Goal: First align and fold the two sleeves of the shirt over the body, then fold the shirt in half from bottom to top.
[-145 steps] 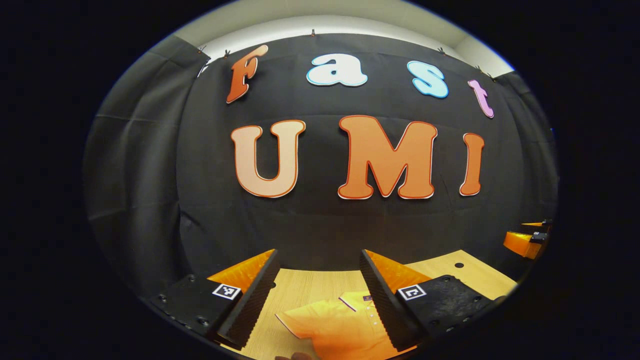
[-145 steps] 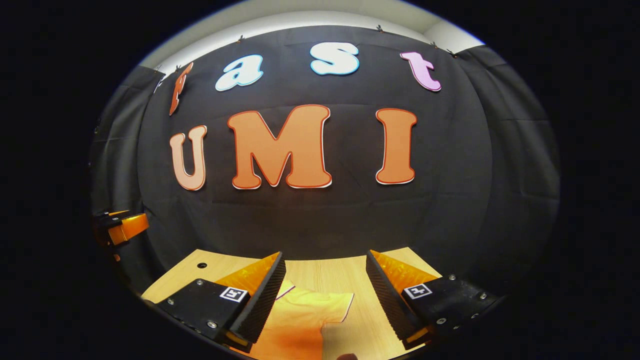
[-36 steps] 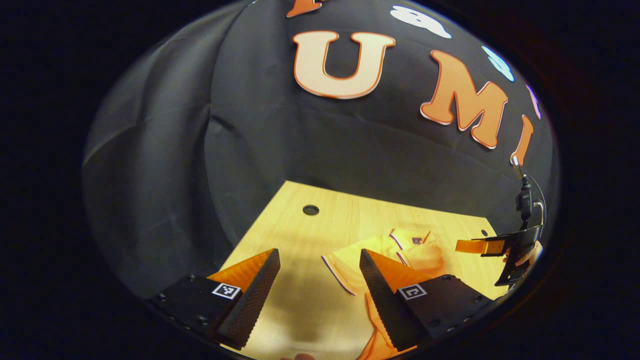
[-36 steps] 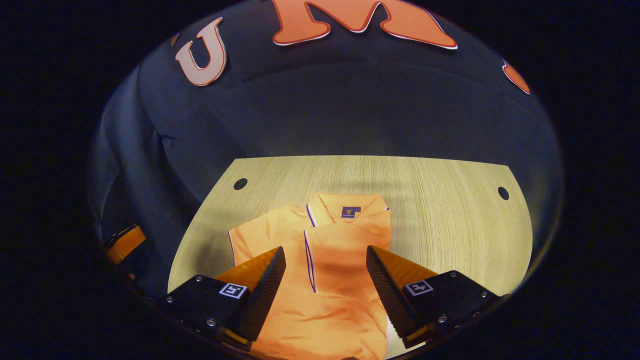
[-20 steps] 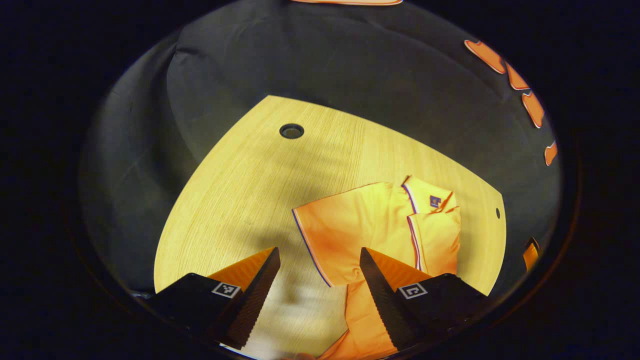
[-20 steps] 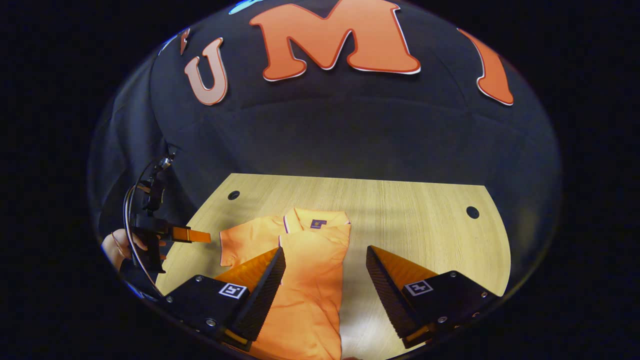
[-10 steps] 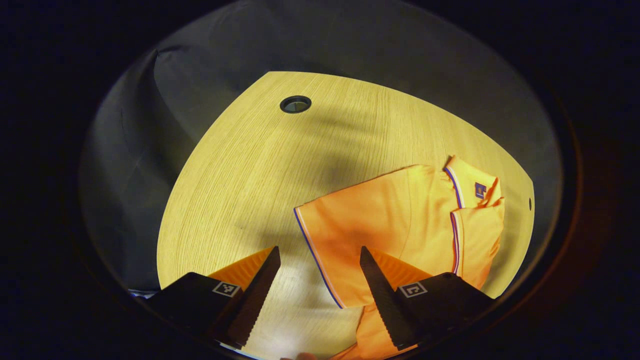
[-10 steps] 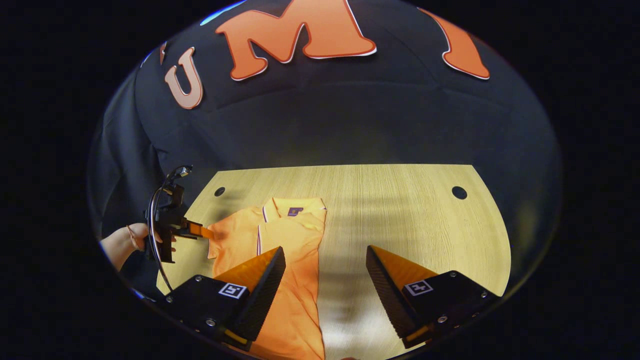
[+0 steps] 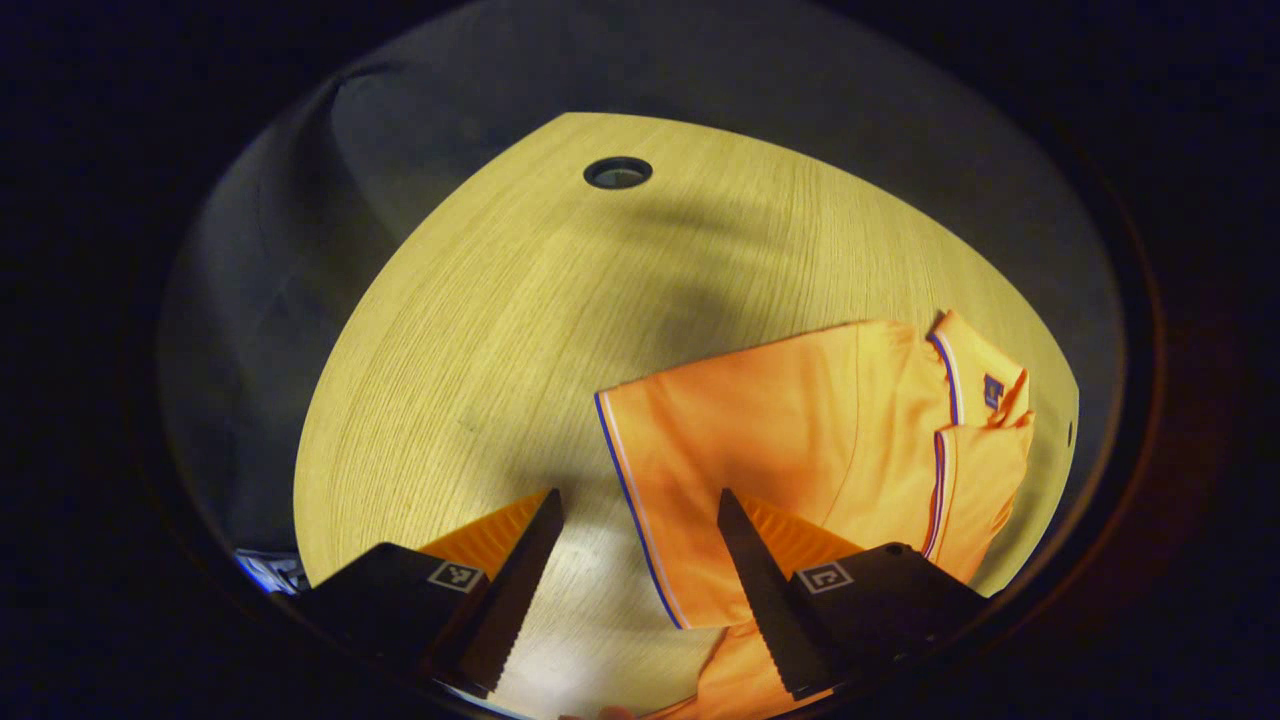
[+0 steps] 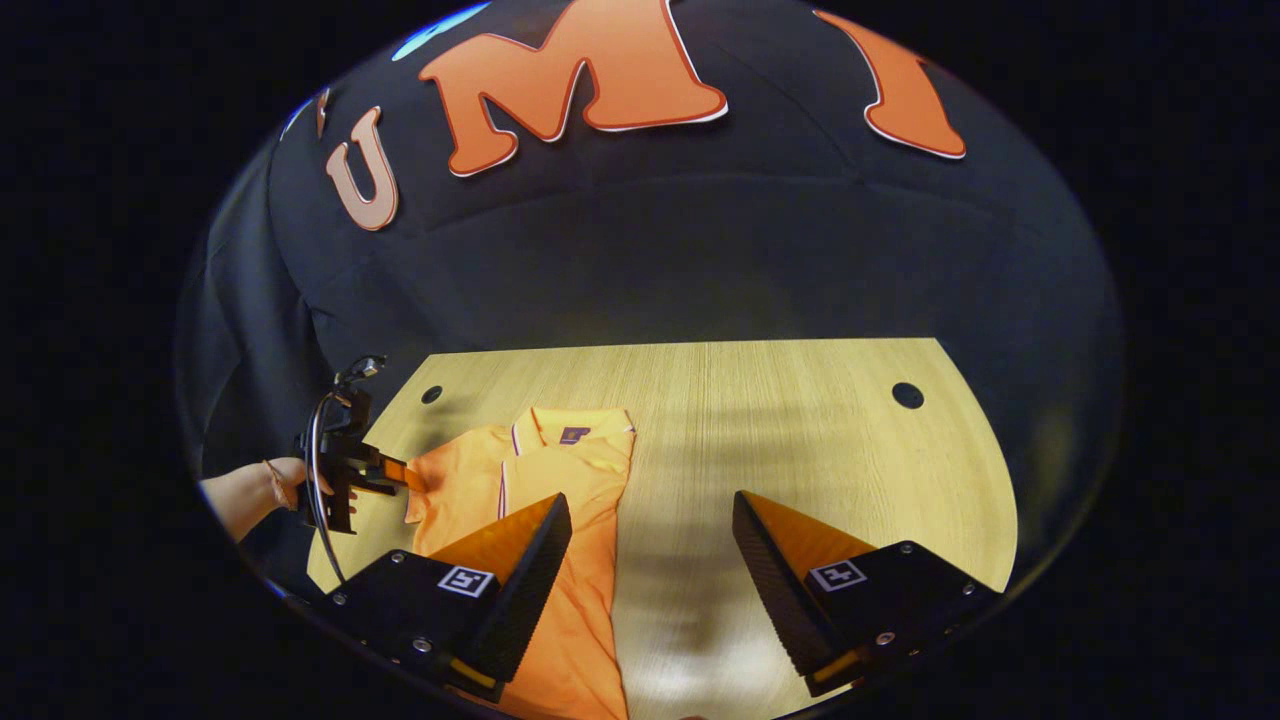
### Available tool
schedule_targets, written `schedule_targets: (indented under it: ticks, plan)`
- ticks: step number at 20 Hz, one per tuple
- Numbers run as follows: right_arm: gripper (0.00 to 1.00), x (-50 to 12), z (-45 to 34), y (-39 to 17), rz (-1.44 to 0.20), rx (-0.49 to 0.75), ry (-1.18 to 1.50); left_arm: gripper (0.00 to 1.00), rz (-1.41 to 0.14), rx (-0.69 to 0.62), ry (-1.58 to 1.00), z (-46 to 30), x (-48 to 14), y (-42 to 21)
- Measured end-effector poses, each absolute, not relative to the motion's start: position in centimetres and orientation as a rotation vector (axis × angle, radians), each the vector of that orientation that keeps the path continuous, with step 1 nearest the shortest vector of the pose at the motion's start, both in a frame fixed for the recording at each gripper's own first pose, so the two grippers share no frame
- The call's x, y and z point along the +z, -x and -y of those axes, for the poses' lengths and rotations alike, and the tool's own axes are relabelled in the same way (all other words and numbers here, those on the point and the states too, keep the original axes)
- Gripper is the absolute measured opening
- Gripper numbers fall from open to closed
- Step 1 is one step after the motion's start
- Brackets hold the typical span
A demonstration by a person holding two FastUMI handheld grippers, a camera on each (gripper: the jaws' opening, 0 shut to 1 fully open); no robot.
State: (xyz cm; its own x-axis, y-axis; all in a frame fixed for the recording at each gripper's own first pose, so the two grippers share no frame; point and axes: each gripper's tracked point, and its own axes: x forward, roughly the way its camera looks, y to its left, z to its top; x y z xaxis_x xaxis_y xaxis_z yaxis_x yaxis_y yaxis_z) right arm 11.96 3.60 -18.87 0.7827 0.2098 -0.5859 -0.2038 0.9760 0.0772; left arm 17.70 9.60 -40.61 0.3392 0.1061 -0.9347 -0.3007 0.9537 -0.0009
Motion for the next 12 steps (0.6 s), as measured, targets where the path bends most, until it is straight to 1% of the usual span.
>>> schedule_targets:
  ticks: [3,5,6,7,9,10,11,12]
  plan:
    - [0.99,-18.7,-3.9,-11.7,-0.616,0.225,-0.007,0.98,-1.194,0.248,0.162,-9.5,-40.6,-17.8]
    - [0.99,-18.9,-4.3,-11.5,-0.620,0.235,-0.018,0.96,-1.196,0.226,0.153,-9.2,-40.6,-17.9]
    - [0.99,-19.0,-4.4,-11.3,-0.623,0.234,-0.021,0.90,-1.195,0.200,0.139,-8.9,-40.7,-18.1]
    - [0.99,-19.1,-4.4,-11.2,-0.625,0.235,-0.022,0.63,-1.192,0.172,0.137,-8.1,-40.6,-18.4]
    - [0.99,-18.9,-4.6,-10.8,-0.619,0.237,-0.018,0.08,-1.189,0.169,0.135,-7.6,-40.6,-18.6]
    - [0.99,-18.7,-4.7,-10.7,-0.616,0.238,-0.014,0.08,-1.183,0.158,0.133,-7.5,-40.5,-18.9]
    - [0.99,-18.6,-4.7,-10.6,-0.612,0.238,-0.010,0.02,-1.182,0.172,0.134,-7.3,-40.1,-18.7]
    - [0.99,-18.4,-4.5,-10.5,-0.608,0.237,-0.009,0.02,-1.162,0.178,0.128,-7.2,-39.6,-18.9]
